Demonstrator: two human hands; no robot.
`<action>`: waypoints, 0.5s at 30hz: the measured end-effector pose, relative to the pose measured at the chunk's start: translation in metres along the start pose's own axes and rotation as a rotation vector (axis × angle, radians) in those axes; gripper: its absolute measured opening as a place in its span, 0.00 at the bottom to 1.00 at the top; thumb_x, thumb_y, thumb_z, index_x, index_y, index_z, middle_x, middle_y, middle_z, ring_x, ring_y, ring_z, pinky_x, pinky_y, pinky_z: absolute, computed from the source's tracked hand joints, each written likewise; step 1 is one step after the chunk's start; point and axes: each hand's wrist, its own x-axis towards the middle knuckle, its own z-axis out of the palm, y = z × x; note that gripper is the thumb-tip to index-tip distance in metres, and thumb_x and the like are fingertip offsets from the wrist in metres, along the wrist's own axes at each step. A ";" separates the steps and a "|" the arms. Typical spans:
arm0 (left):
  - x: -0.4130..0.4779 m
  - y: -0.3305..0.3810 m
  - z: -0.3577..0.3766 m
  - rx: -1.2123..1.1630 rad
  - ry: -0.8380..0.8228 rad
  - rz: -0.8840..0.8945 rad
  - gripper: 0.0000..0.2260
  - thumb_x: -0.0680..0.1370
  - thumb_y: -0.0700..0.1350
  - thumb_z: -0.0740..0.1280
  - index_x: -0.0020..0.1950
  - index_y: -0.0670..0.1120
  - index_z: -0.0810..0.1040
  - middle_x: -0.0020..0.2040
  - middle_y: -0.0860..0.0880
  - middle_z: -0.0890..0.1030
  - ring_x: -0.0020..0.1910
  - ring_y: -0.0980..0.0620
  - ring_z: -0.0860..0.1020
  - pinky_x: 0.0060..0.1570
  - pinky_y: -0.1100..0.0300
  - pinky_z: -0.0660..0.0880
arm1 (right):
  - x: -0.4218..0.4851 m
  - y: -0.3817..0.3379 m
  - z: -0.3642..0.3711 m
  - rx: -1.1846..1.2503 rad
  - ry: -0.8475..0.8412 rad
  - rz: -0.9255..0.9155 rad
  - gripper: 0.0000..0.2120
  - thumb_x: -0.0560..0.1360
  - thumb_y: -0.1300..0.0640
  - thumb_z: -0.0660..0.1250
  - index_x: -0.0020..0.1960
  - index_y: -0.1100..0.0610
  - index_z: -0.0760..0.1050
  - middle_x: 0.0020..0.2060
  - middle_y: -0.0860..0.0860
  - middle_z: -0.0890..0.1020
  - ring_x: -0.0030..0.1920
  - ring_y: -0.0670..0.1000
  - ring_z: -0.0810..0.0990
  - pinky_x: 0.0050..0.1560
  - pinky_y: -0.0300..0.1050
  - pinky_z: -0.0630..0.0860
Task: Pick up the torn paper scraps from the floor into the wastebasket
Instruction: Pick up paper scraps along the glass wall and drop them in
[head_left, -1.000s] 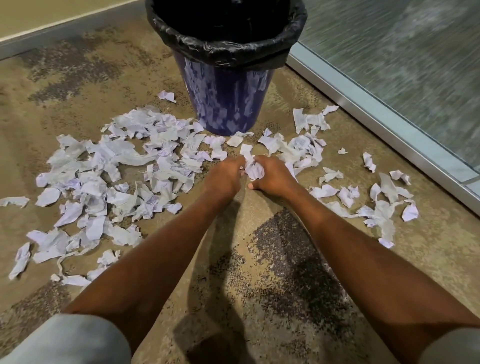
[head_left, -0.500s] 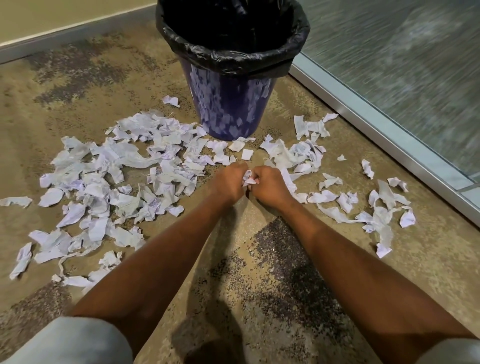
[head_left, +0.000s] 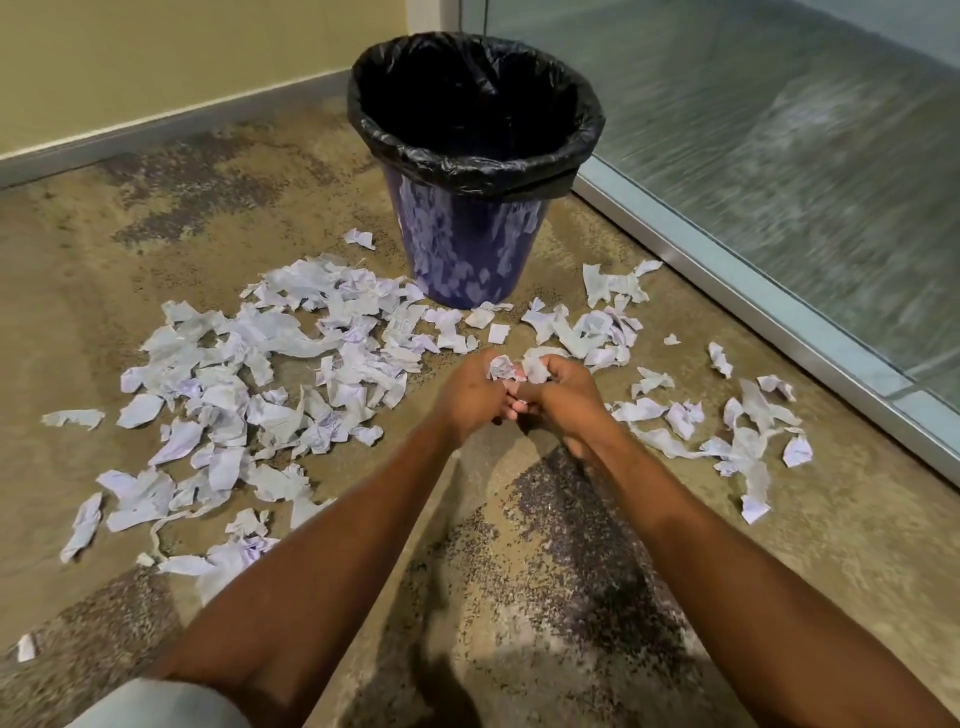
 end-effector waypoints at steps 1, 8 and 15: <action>-0.002 0.011 0.000 -0.010 0.002 0.001 0.07 0.84 0.40 0.65 0.58 0.49 0.80 0.45 0.42 0.87 0.37 0.48 0.83 0.43 0.44 0.81 | -0.006 -0.011 -0.002 0.041 -0.002 -0.006 0.13 0.74 0.69 0.78 0.57 0.64 0.81 0.49 0.66 0.87 0.40 0.57 0.85 0.48 0.55 0.87; -0.002 0.109 -0.011 -0.162 0.027 0.088 0.09 0.80 0.29 0.68 0.48 0.43 0.77 0.39 0.42 0.81 0.28 0.52 0.80 0.29 0.60 0.79 | -0.029 -0.096 -0.003 0.205 0.001 -0.224 0.10 0.75 0.75 0.72 0.52 0.66 0.77 0.41 0.64 0.83 0.32 0.55 0.80 0.34 0.47 0.83; -0.004 0.215 -0.048 -0.264 0.073 0.286 0.12 0.81 0.26 0.61 0.49 0.40 0.78 0.38 0.41 0.79 0.28 0.52 0.79 0.32 0.58 0.82 | -0.040 -0.218 0.002 0.139 -0.070 -0.432 0.11 0.76 0.77 0.69 0.51 0.64 0.75 0.37 0.60 0.82 0.31 0.53 0.80 0.33 0.45 0.81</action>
